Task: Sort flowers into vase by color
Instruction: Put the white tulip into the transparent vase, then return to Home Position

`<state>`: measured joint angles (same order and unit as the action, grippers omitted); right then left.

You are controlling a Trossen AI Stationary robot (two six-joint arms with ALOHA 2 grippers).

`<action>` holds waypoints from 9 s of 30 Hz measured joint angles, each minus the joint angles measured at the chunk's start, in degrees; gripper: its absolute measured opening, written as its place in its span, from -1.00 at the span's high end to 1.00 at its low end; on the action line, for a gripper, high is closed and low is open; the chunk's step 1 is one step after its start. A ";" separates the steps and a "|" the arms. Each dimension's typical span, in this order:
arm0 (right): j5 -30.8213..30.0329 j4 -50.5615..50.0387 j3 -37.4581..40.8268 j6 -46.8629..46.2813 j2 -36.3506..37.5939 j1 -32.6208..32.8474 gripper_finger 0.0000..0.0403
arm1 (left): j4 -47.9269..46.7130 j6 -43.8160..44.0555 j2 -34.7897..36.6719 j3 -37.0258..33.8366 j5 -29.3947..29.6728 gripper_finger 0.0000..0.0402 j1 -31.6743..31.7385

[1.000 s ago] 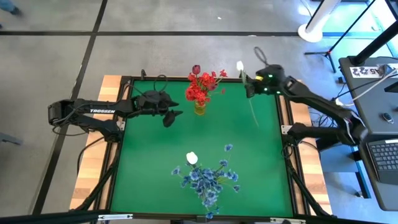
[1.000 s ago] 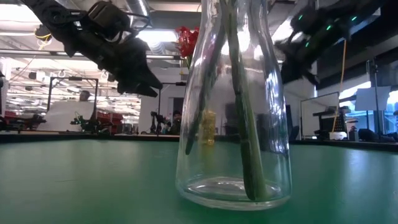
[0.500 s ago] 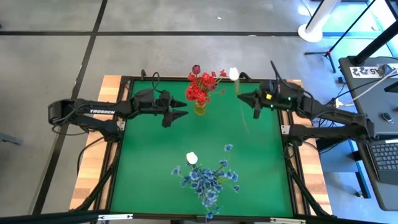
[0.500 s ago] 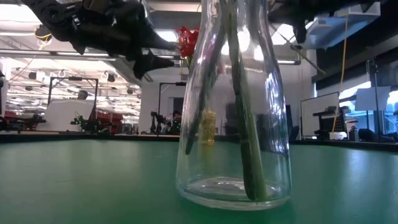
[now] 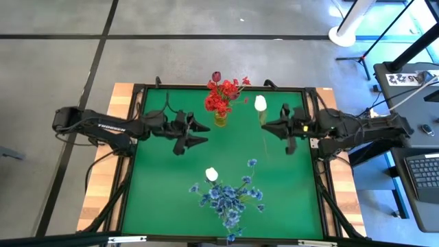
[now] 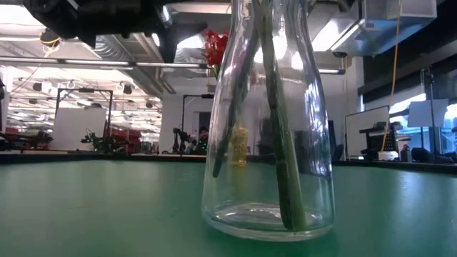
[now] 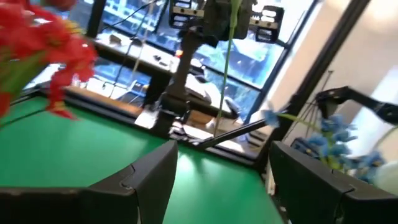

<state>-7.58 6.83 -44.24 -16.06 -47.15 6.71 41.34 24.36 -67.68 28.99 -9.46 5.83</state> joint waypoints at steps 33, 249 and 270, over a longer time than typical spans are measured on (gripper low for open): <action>-5.57 30.41 -0.05 9.35 -15.00 2.24 1.00 | -17.62 -11.43 -2.43 23.92 14.60 -0.24 -9.05; -15.57 -17.35 -5.78 -0.21 -6.61 0.78 -0.53 | -22.05 -10.32 -25.48 34.60 60.87 -0.18 -54.65; -21.56 -19.58 -3.73 3.23 -5.08 11.15 -0.53 | -70.39 10.32 -4.80 34.62 72.76 0.11 -57.60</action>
<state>-29.14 -12.75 -47.97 -12.83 -52.23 17.86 -29.05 34.68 -72.48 63.61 63.30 -51.78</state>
